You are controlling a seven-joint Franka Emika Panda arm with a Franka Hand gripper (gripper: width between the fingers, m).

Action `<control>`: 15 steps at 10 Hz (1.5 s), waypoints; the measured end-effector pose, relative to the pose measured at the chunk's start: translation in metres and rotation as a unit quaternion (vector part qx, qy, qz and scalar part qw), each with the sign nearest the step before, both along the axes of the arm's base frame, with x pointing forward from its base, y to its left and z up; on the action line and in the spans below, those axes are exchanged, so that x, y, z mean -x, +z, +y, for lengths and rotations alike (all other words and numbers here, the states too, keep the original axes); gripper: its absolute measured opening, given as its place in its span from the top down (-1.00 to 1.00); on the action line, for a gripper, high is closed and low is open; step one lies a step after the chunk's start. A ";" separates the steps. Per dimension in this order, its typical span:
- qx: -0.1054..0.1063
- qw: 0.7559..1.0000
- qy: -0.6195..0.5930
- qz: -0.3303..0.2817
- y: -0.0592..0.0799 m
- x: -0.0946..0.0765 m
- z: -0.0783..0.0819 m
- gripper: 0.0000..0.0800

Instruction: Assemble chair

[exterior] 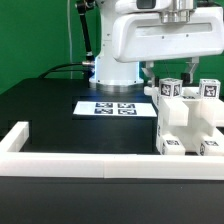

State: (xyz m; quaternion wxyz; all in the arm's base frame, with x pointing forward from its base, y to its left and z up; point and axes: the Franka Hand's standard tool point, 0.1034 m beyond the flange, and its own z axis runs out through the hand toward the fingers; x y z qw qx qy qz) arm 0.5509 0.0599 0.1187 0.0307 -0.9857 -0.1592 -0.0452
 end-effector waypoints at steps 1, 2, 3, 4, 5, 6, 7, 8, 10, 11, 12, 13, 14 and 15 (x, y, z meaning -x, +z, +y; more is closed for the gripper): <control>0.000 1.000 0.000 0.000 0.000 0.000 0.000 -0.05; 0.000 1.000 0.000 0.000 0.000 0.000 0.000 0.29; 0.000 1.000 -0.001 0.000 0.000 0.000 0.000 0.29; -0.001 1.000 -0.013 0.001 0.000 0.000 0.000 0.29; -0.002 1.000 -0.023 0.002 0.000 0.000 0.000 0.29; -0.005 0.998 -0.056 0.004 0.000 0.000 0.000 0.29; -0.007 0.996 -0.084 0.006 0.000 0.000 0.000 0.29; -0.011 0.989 -0.146 0.008 0.000 -0.005 -0.002 0.29; -0.021 0.963 -0.267 0.010 0.000 -0.008 -0.001 0.29; -0.026 0.948 -0.316 0.014 0.000 -0.008 -0.001 0.29; -0.029 0.934 -0.357 0.017 0.000 -0.009 -0.001 0.29; -0.035 0.912 -0.408 0.021 0.000 -0.009 -0.001 0.29; -0.040 0.891 -0.451 0.024 0.000 -0.009 -0.001 0.29; -0.045 0.872 -0.487 0.028 0.000 -0.009 -0.002 0.29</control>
Offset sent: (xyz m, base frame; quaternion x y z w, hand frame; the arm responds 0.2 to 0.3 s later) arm 0.0000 0.0000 0.0000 0.0000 0.0000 0.0650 0.9979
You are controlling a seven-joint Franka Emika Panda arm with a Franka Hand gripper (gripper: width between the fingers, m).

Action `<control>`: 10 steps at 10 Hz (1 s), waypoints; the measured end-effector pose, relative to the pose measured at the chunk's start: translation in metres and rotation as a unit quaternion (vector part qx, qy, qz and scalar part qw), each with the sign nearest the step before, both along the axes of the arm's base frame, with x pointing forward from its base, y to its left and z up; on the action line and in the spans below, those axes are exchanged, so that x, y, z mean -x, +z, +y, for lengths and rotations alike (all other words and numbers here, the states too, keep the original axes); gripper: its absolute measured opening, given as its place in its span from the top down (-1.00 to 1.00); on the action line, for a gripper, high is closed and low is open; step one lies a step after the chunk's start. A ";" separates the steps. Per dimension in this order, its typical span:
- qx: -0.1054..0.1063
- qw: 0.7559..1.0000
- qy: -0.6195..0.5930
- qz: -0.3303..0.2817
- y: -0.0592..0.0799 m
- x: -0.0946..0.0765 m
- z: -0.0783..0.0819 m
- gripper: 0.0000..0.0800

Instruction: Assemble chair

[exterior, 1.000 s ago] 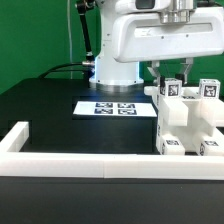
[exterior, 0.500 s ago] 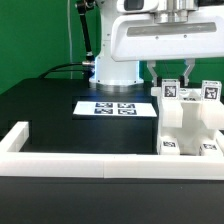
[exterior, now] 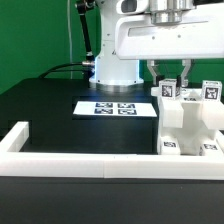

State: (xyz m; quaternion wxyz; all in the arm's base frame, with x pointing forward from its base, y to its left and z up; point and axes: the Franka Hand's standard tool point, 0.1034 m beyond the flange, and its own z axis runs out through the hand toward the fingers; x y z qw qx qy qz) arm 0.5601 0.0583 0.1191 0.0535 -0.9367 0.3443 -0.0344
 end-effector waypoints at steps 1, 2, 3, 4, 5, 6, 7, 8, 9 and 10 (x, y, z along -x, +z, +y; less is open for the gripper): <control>-0.003 1.000 -0.023 0.002 0.000 0.000 0.000 0.29; -0.009 0.997 -0.075 0.006 0.000 0.000 0.000 0.29; -0.013 0.994 -0.110 0.014 0.000 0.000 0.000 0.29; -0.022 0.986 -0.167 0.019 0.000 0.000 0.000 0.29; -0.027 0.976 -0.217 0.024 0.000 0.000 0.000 0.29; -0.031 0.966 -0.255 0.027 0.000 0.000 0.000 0.29; -0.033 0.961 -0.273 0.028 0.000 0.000 0.000 0.29; -0.039 0.952 -0.301 0.031 0.000 0.000 0.000 0.29; -0.039 0.950 -0.309 0.031 0.000 0.000 0.000 0.29; -0.038 0.953 -0.300 0.030 0.000 0.000 0.000 0.29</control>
Offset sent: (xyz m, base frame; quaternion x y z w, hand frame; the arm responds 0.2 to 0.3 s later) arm -0.0026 0.0034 -0.0070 -0.0189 -0.0344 0.2803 0.9591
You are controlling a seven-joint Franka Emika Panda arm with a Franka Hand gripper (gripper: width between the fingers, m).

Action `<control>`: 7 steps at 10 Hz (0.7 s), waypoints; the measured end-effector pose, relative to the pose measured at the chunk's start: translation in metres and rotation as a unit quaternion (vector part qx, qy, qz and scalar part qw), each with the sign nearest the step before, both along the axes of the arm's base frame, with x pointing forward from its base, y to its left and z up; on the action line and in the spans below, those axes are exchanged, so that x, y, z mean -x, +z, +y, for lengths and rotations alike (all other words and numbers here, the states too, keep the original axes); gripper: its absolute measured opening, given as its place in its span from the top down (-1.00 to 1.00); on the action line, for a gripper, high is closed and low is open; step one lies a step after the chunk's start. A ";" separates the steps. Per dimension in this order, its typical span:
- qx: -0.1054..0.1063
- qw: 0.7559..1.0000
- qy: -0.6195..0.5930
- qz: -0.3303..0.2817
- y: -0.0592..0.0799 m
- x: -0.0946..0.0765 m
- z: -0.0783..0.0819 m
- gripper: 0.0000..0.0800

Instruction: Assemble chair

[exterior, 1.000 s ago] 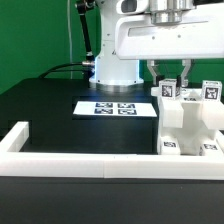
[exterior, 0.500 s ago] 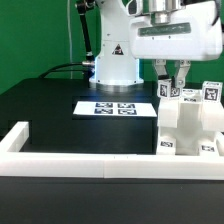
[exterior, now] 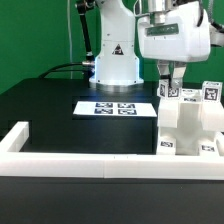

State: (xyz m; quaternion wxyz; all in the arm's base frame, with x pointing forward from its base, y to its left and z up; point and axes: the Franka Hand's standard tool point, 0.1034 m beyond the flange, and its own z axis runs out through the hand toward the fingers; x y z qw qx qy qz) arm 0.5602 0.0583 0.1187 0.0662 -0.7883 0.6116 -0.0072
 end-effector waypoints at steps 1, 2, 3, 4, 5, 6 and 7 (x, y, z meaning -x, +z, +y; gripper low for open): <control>0.002 1.000 0.018 -0.001 0.000 0.000 0.000 0.29; 0.004 0.999 0.035 -0.003 -0.001 0.000 0.000 -0.17; 0.008 0.997 0.079 -0.008 -0.001 0.000 0.000 -0.47; 0.013 0.992 0.127 -0.012 -0.002 0.001 0.002 -0.47; 0.018 0.981 0.191 -0.017 -0.002 0.001 0.005 -0.59; 0.023 0.969 0.244 -0.023 -0.002 0.001 0.005 -0.62; 0.027 0.957 0.287 -0.027 -0.002 0.001 0.006 -0.62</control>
Offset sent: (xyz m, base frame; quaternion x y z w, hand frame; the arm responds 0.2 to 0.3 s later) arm 0.0006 0.0060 -0.0002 -0.0016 0.0160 -0.2185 0.9757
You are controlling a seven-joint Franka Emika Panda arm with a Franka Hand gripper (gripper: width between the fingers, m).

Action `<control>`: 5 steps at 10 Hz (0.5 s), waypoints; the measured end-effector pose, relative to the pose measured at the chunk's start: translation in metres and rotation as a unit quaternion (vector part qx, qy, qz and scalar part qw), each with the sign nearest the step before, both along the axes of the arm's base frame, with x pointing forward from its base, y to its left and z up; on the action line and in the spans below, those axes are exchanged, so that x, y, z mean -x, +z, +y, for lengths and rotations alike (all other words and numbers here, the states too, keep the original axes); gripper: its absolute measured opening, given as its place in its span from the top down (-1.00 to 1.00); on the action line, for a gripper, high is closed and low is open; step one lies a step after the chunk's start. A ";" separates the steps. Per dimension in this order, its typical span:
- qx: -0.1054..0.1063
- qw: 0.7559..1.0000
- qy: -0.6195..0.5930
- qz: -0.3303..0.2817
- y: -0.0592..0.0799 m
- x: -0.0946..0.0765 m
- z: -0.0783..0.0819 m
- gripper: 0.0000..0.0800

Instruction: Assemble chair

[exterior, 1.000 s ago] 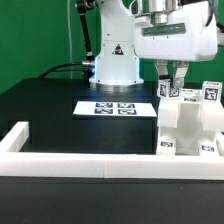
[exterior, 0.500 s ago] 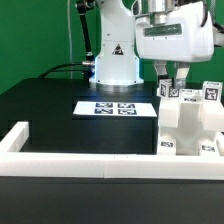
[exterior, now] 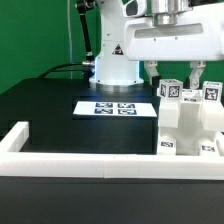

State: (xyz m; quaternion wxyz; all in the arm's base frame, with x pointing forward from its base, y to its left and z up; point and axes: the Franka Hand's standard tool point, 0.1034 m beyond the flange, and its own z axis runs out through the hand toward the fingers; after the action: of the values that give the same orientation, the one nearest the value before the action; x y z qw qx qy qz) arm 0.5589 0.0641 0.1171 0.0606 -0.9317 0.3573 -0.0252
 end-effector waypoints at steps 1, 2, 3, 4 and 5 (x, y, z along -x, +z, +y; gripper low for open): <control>0.003 0.999 0.037 -0.003 0.000 0.000 0.001 -0.62; 0.008 0.996 0.091 -0.008 -0.001 0.001 0.001 -0.62; 0.011 0.992 0.122 -0.011 -0.001 0.001 0.001 -0.62; 0.015 0.986 0.167 -0.015 -0.001 0.001 0.000 -0.62; 0.018 0.983 0.185 -0.016 -0.001 0.001 0.001 -0.62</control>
Offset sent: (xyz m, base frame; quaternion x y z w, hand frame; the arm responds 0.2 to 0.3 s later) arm -0.0049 0.0041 0.0010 0.0105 -0.0018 -0.2314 0.9728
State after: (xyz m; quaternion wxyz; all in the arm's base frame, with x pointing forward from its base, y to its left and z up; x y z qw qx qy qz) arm 0.5575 0.0646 0.1161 0.0533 -0.9820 0.1776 -0.0349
